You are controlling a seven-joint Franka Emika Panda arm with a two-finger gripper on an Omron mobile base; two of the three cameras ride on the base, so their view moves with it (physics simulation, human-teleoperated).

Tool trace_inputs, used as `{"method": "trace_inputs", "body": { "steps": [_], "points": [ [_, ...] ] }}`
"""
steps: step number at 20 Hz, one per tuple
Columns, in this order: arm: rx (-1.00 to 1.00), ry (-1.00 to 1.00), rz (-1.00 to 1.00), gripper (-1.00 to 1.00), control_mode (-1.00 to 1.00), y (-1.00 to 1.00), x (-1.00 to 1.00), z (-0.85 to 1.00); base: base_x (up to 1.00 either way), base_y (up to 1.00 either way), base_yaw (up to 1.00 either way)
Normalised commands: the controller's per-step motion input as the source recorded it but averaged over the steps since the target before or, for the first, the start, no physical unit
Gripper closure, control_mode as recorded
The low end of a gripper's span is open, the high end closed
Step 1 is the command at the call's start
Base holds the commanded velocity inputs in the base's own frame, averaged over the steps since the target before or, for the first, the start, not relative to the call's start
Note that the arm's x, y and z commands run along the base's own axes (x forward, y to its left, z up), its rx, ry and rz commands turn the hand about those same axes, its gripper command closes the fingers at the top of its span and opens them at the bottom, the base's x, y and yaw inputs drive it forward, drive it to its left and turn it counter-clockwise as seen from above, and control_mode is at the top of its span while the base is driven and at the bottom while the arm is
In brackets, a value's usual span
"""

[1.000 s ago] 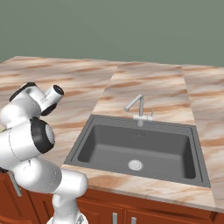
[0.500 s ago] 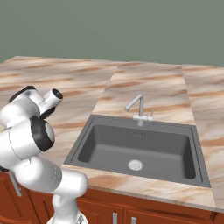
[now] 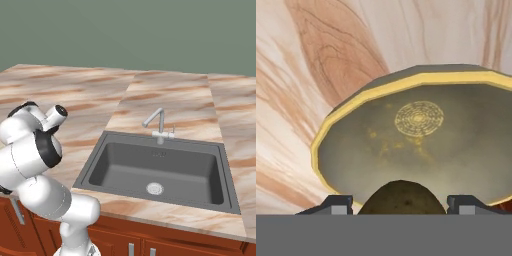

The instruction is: Pick the eggplants from the cabinet and place them in one bowl. Pick the potato from the sink and place it in the other bowl.

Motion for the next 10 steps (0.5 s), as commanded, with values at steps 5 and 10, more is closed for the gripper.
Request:
{"method": "trace_inputs", "body": {
  "steps": [5,10],
  "points": [
    [0.00,0.00,0.00,1.00,-1.00,0.10,0.00,-0.10,0.00,0.00,0.00],
    [0.00,0.00,0.00,1.00,-1.00,0.07,0.00,-0.14,0.00,0.00,0.00]
  ]
}}
